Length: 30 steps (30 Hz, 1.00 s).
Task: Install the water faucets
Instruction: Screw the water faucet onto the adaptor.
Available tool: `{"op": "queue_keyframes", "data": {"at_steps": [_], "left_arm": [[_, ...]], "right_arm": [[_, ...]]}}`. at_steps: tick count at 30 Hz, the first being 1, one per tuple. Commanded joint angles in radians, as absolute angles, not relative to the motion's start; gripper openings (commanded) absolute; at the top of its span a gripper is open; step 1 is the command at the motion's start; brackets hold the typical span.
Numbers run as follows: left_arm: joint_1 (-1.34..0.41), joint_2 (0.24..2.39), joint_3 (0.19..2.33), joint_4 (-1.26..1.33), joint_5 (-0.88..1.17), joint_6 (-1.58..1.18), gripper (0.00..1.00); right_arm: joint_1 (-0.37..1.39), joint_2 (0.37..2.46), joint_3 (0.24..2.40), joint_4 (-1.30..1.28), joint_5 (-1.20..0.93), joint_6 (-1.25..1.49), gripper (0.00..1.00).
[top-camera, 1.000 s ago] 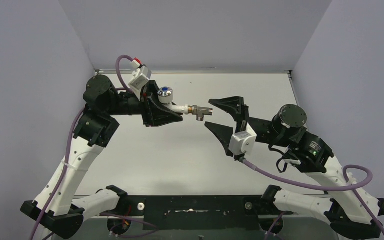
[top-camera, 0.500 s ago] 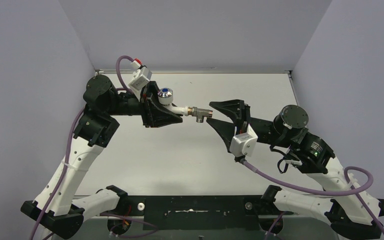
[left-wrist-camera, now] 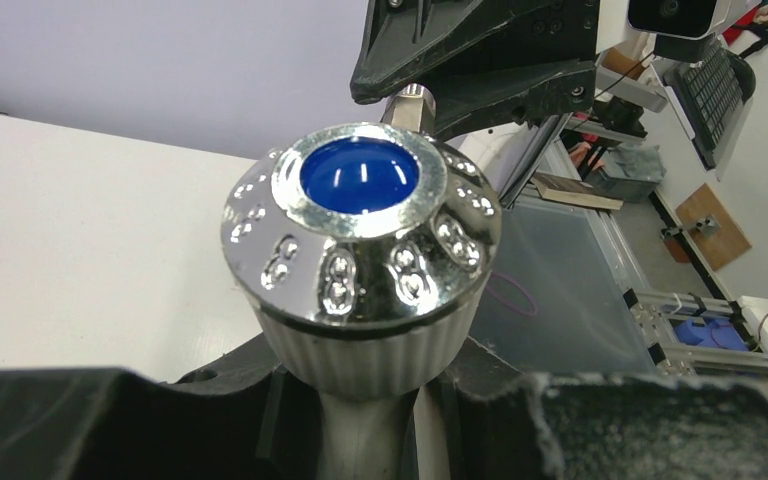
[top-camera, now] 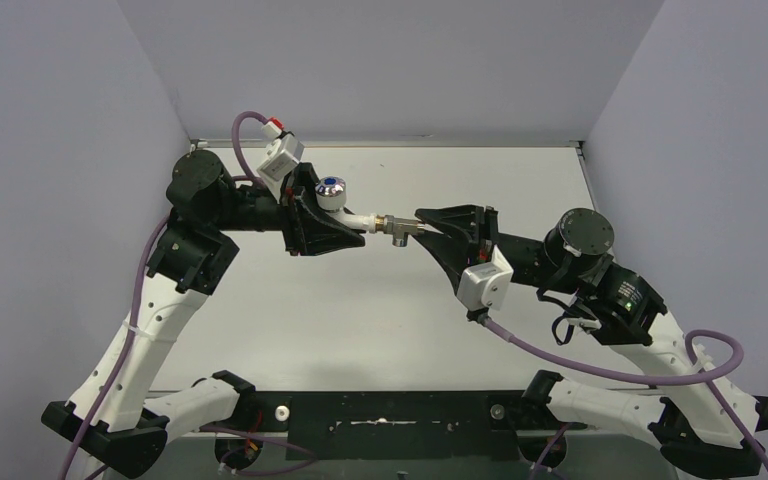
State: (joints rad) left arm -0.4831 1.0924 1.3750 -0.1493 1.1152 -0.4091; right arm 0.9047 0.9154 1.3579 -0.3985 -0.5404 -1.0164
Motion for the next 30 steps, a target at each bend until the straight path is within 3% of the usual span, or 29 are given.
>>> {"op": "queue_keyframes", "data": {"at_steps": [1, 12, 30], "left_arm": [[-0.48, 1.082, 1.397, -0.097, 1.134, -0.42, 0.0], [-0.48, 1.087, 1.401, -0.1, 1.14, -0.397, 0.0], [-0.474, 1.096, 1.422, -0.138, 1.197, -0.26, 0.0]], "right_arm": [[0.909, 0.913, 1.375, -0.321, -0.556, -0.993, 0.27], [0.909, 0.9, 1.351, -0.285, -0.533, -0.863, 0.12], [0.91, 0.899, 1.266, -0.092, -0.495, -0.317, 0.0]]}}
